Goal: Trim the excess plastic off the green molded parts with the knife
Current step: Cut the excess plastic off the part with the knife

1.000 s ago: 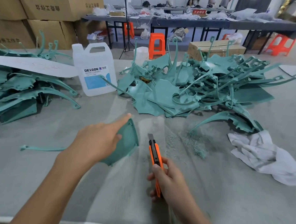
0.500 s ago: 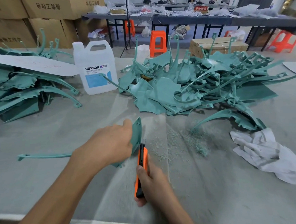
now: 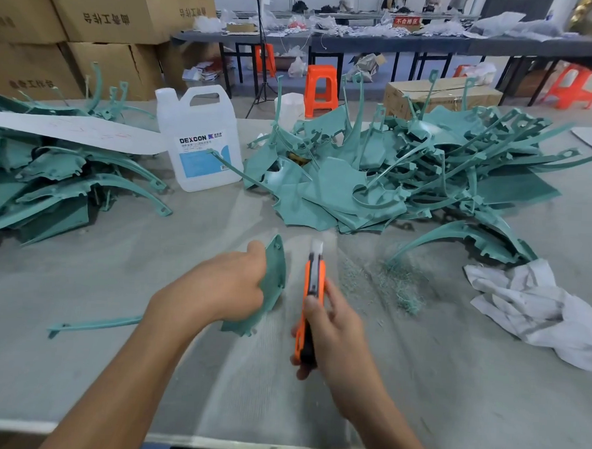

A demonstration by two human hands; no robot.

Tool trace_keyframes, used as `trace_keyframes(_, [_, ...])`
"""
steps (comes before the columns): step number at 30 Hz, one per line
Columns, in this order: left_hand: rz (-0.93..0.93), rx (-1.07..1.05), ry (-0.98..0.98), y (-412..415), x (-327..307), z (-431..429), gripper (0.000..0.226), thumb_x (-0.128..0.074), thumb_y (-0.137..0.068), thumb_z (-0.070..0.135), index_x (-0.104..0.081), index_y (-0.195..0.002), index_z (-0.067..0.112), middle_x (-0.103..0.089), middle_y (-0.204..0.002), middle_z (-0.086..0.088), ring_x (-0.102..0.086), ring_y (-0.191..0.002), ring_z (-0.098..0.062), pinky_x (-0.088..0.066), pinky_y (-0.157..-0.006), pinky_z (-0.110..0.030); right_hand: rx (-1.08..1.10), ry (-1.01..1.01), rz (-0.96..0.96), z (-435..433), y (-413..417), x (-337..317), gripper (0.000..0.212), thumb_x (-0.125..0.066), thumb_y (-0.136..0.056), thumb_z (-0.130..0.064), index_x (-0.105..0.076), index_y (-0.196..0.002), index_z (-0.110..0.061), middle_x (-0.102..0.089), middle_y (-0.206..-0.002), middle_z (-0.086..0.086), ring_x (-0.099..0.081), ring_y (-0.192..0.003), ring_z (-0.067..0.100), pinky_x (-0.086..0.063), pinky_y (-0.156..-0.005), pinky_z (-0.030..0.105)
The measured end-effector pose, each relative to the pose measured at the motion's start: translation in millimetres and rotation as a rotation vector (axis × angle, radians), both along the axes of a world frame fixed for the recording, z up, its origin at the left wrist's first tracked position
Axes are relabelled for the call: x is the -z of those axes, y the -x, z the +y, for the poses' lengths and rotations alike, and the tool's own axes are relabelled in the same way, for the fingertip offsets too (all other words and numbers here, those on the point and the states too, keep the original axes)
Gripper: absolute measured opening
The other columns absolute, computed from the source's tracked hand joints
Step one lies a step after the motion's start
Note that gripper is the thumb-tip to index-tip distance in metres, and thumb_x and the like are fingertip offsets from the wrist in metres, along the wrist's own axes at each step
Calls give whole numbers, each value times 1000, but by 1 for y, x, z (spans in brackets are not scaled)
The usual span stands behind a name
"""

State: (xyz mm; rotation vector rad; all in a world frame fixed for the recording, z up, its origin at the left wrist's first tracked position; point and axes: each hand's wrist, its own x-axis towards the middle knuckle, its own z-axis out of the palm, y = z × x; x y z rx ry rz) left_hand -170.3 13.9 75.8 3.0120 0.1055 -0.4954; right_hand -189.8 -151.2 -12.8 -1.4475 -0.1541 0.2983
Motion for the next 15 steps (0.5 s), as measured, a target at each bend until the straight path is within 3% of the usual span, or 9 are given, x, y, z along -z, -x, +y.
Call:
trace_keyframes(3, [3,-1,14,-2,-3,-1,11,-39,-95,9,-28,-97,10,-44,-80,-8,-42,-66,-19,-26,-51,-35,-69,126,63,11,9,31,12,-45,-104,-21,-55,-111,-22,-58,-69,12,-58,-45,29,-54,-43,42])
trace_keyframes(7, [14,-14,21,-5,-4,-5,11,-38,-94,8,-28,-99,8,-42,-80,-7,-41,-67,-18,-26,-53,-35,-118,162,63,25,14,42,11,-46,-102,-27,-56,-104,-29,-59,-67,8,-60,-49,28,-57,-52,56])
trace_keyframes(9, [12,-23,21,-5,-3,-8,12,-40,-94,9,-28,-97,9,-42,-80,-8,-41,-67,-18,-26,-52,-34,-96,143,17,29,16,37,21,-45,-104,-25,-58,-114,-38,-57,-66,7,-58,-51,26,-57,-49,52])
trace_keyframes(12, [12,-31,28,-5,-2,-9,13,-41,-94,9,-29,-98,10,-41,-79,-7,-40,-66,-18,-26,-51,-33,-106,50,-114,27,16,16,47,-44,-105,-30,-37,-147,-49,-59,-73,4,-59,-53,26,-53,-46,36])
trace_keyframes(15, [24,-31,52,-4,-3,-6,10,-39,-94,9,-31,-101,10,-42,-79,-7,-41,-66,-18,-28,-52,-33,-95,-90,-188,19,10,-4,46,-46,-102,-36,-40,-142,-58,-62,-75,0,-60,-53,23,-49,-42,31])
